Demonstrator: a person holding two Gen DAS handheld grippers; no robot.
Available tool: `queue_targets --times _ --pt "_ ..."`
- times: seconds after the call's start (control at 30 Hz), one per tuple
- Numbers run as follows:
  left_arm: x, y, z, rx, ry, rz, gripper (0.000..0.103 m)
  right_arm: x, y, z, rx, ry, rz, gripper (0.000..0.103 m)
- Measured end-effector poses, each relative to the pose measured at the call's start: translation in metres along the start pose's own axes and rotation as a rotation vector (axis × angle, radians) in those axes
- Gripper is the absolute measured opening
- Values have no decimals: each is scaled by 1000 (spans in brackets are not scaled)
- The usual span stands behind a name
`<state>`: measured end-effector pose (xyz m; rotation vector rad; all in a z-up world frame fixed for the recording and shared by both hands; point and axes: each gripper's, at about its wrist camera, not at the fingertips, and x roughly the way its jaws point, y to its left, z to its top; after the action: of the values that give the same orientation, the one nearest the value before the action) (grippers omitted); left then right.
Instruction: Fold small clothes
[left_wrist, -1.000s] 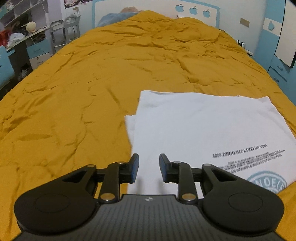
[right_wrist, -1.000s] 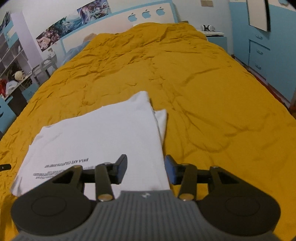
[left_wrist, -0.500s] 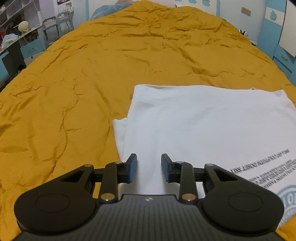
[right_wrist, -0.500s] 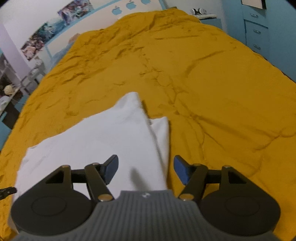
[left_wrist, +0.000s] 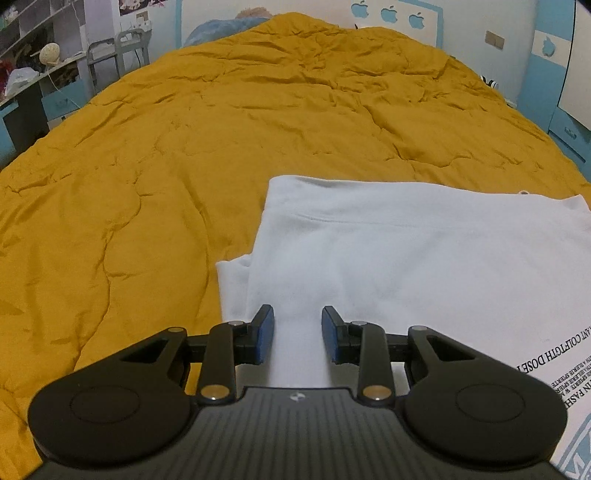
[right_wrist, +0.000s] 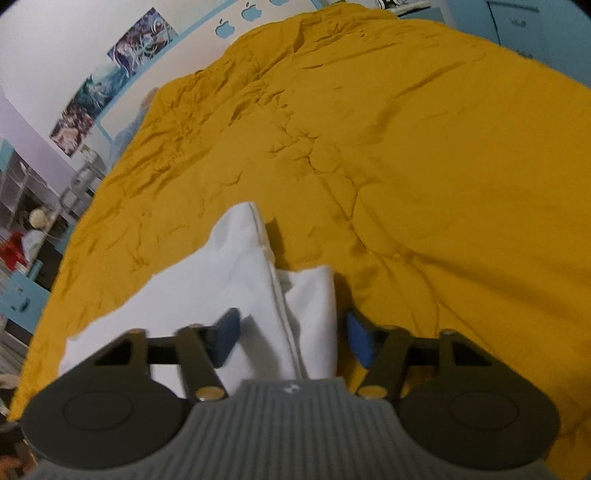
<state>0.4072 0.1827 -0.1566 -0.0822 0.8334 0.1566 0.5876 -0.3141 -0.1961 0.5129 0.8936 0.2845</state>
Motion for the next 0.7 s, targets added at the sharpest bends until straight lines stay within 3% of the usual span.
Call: queue_targets --times 0.23,0.47,0.7 --pt "-1 5 -1 -16 -8 -18 37 -1 1 4 8 -8 51 10" --pt "-5 4 -1 -5 -2 -16 37 -27 41 21 -58 16 34 6" --pt "-29 9 0 -22 -25 -38 37 -65 115 36 -91 67 69 5"
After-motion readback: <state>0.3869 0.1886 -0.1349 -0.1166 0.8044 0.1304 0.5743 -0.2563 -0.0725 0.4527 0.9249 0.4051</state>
